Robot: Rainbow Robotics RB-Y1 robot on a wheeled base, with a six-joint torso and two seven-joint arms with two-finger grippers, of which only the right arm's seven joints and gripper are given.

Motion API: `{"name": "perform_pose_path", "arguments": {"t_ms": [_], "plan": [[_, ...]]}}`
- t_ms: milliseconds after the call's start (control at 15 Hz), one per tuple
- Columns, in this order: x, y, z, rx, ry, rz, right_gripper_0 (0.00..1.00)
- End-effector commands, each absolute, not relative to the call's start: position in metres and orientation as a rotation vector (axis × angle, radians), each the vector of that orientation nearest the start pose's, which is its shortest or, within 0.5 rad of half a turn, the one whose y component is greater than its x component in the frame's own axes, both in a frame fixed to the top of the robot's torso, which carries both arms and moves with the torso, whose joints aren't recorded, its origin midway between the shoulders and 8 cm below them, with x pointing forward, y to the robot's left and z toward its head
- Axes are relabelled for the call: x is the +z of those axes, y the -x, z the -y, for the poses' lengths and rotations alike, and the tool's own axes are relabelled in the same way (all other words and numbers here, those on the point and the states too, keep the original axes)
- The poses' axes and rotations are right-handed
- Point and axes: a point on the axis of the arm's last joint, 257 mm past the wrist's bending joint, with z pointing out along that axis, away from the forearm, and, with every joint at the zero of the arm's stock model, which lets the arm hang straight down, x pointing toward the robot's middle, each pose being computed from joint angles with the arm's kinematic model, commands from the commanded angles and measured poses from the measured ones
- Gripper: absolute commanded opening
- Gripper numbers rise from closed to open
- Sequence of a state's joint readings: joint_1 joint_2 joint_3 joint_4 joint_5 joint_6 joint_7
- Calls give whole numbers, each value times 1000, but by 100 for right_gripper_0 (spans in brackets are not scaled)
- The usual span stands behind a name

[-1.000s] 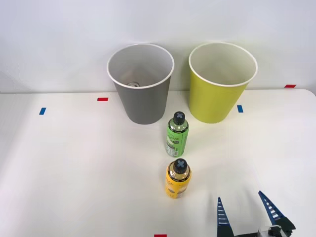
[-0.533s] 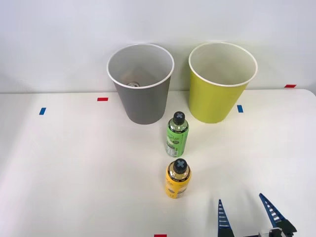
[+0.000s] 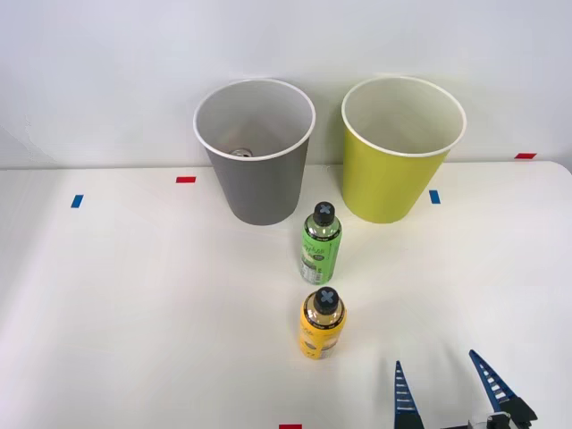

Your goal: Put cans in the gray bin, plastic bottles in the light green bin

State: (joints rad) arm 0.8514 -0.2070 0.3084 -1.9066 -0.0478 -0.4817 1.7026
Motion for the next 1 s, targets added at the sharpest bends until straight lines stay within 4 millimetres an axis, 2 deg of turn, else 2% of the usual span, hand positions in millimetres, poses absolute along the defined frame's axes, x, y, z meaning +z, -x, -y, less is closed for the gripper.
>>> {"name": "perform_pose_path", "arguments": {"t_ms": [67, 1000], "plan": [[-286, -279, 207, -30, 153, -1594, 100], [-286, -279, 207, -30, 153, -1594, 100]]}}
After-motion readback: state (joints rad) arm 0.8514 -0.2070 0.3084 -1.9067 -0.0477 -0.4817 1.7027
